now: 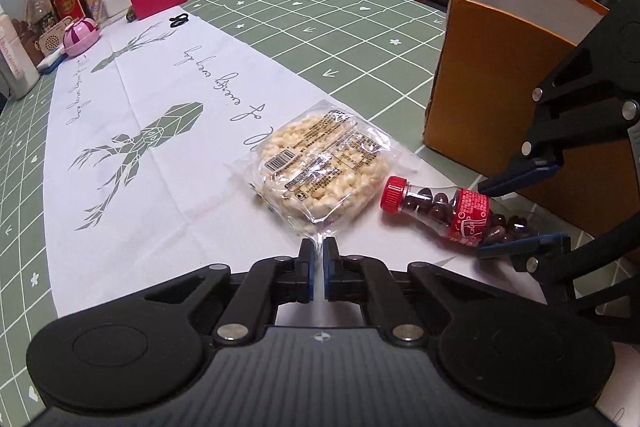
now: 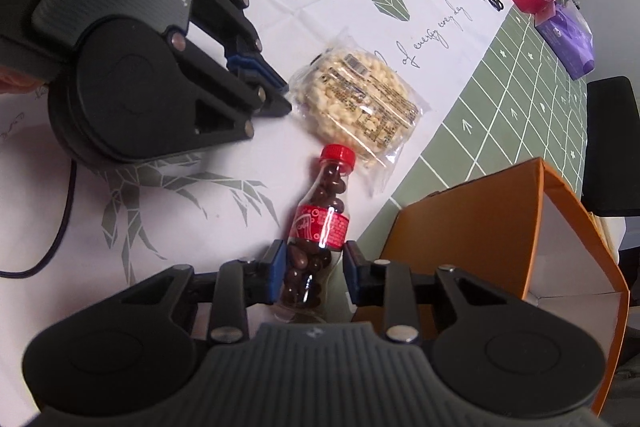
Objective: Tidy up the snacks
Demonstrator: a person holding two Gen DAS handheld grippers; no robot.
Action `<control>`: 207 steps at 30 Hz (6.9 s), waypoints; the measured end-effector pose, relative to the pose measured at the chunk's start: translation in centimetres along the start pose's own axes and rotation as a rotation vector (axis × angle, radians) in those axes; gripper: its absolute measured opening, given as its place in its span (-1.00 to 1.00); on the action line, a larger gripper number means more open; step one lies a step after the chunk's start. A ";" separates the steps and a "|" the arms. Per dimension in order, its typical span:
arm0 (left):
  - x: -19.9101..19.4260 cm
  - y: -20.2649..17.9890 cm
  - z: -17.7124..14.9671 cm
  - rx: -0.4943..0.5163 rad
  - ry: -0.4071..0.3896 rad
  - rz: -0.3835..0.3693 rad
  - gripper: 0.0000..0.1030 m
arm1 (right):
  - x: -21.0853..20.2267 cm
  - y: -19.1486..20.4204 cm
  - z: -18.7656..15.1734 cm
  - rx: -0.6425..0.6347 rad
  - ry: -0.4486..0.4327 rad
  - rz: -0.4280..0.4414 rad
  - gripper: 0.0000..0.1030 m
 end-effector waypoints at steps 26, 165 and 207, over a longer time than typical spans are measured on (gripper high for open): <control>-9.7 -5.3 -13.9 -0.206 0.120 -0.008 -0.96 | -4.1 8.2 -8.9 0.133 -0.095 0.260 -0.49; 0.5 -19.1 12.8 0.402 0.276 0.230 0.82 | -1.1 -16.0 -17.9 0.524 -0.198 0.096 -0.43; -10.8 -18.1 8.5 0.226 0.198 0.167 0.74 | -8.8 -12.8 -20.4 0.541 -0.269 0.029 0.66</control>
Point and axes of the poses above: each gripper's, at about its wrist camera, not at the fingertips, and x roughly the way its jaws point, y to its left, z to its top, the point moved 4 cm from there along x, roughly the way its jaws point, and after that the axes turned 11 degrees about y, right-handed, at the moved point
